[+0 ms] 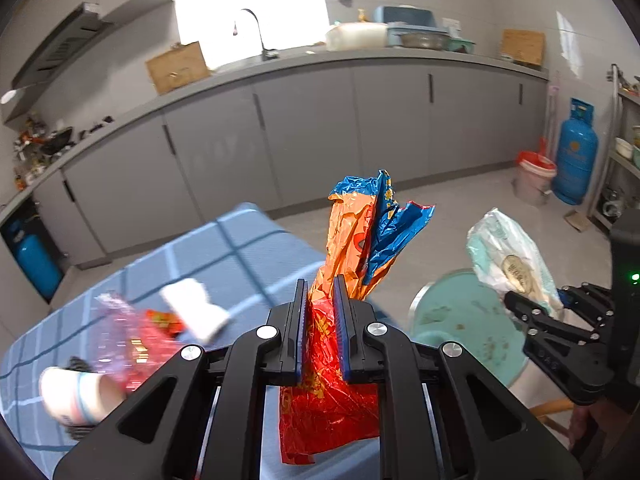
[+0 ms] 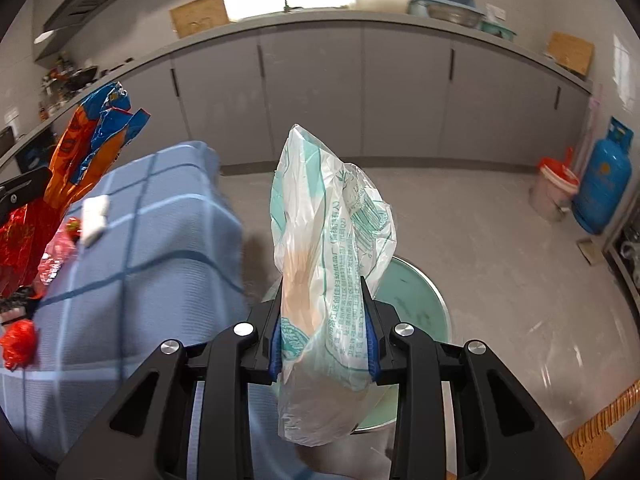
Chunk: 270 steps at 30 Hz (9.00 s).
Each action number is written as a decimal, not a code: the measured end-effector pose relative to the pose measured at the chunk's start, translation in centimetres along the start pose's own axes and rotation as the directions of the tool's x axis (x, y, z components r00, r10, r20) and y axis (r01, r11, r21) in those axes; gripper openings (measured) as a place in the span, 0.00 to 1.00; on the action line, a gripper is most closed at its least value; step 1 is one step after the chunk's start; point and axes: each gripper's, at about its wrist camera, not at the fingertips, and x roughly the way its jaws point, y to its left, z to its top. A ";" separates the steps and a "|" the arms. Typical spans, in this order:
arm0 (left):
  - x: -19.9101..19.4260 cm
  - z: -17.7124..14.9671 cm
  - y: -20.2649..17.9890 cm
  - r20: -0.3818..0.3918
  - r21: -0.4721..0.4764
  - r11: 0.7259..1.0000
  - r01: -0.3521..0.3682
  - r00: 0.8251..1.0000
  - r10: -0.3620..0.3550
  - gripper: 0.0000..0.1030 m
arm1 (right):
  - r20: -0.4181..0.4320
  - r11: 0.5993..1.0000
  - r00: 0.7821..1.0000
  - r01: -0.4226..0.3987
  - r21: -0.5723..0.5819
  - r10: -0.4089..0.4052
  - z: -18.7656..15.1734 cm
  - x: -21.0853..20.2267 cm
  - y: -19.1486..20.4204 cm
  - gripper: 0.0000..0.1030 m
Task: Collect trash
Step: 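Carry wrapper and white-green bag over the basin and open both grippers, then move both open grippers back over the table toward the paper cup, then grasp the white paper cup with left gripper while right gripper grasps red bag, then carry cup and red bag over the basin and release them, then move both open grippers back over the table toward the black mesh scrubber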
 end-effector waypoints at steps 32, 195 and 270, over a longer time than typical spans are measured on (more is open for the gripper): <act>7.7 -1.6 -7.9 -0.153 0.033 0.990 0.136 0.980 -0.130 0.66 | -0.101 0.990 0.995 0.040 0.133 -0.027 -4.3 6.3 -6.9 0.73; 0.9 -1.4 -8.4 0.049 0.172 0.974 0.150 0.986 -0.160 0.04 | -0.013 0.996 0.997 0.074 0.050 -0.073 -1.9 1.8 -5.2 0.25; -3.1 -14.4 25.7 -0.335 -0.305 0.839 -0.451 0.875 0.349 0.84 | -0.029 0.947 0.967 -0.253 -0.198 0.252 -2.8 -1.7 17.0 0.87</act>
